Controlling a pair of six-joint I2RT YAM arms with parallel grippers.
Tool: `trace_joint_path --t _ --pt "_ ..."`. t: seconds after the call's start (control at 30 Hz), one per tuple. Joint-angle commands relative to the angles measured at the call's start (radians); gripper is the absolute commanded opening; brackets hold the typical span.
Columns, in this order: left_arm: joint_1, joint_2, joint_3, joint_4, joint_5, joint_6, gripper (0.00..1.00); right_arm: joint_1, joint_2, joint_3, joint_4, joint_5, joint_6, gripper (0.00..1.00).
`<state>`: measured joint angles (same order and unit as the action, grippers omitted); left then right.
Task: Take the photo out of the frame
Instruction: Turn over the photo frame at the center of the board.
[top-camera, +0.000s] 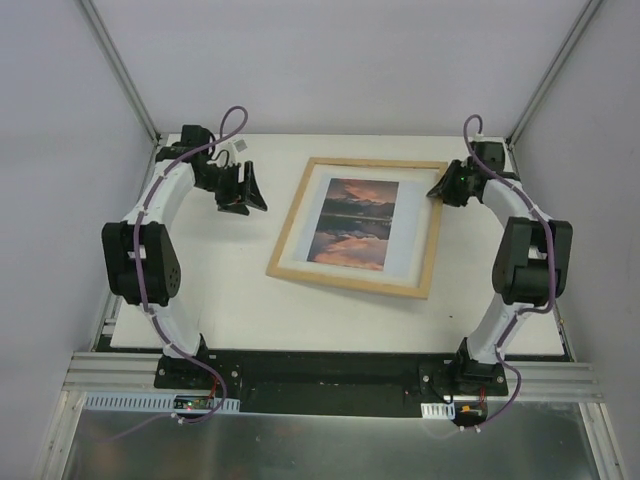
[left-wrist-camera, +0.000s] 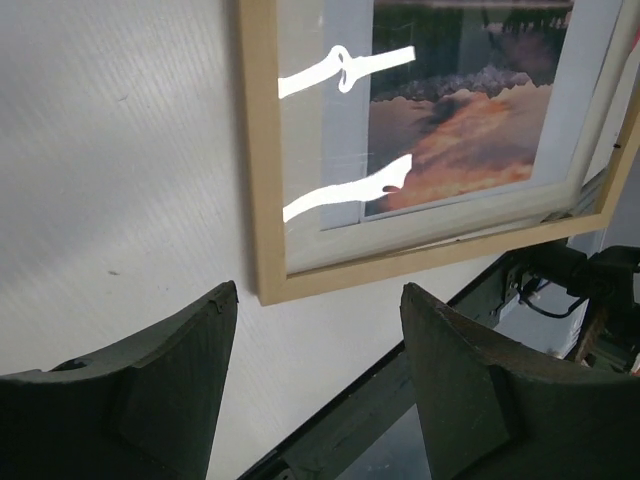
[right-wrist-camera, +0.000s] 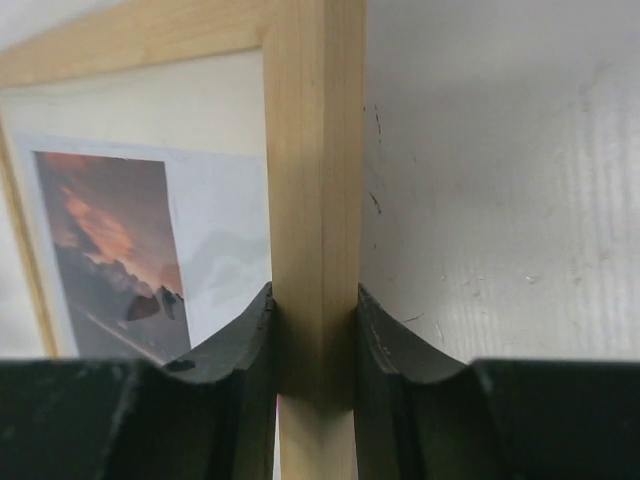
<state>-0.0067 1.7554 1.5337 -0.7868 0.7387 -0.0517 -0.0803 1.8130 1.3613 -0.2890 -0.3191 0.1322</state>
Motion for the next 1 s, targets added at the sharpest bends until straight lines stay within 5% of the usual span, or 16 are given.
trace_joint_path --t 0.0,0.3,0.57,0.83,0.97 --pt "-0.084 0.029 0.0 0.061 -0.062 0.041 0.65 0.102 0.086 0.031 -0.027 0.121 -0.086 0.0" --pt "-0.119 0.115 -0.038 0.191 -0.32 0.042 0.65 0.185 0.276 0.226 -0.104 0.239 -0.103 0.01" --pt "-0.119 0.144 -0.056 0.242 -0.496 0.042 0.66 0.201 0.286 0.317 -0.176 0.302 -0.156 0.35" --pt "-0.137 0.246 -0.034 0.247 -0.529 0.038 0.66 0.209 0.316 0.392 -0.255 0.284 -0.169 0.36" --pt "-0.157 0.277 -0.006 0.247 -0.553 0.038 0.67 0.217 0.29 0.38 -0.294 0.313 -0.172 0.47"
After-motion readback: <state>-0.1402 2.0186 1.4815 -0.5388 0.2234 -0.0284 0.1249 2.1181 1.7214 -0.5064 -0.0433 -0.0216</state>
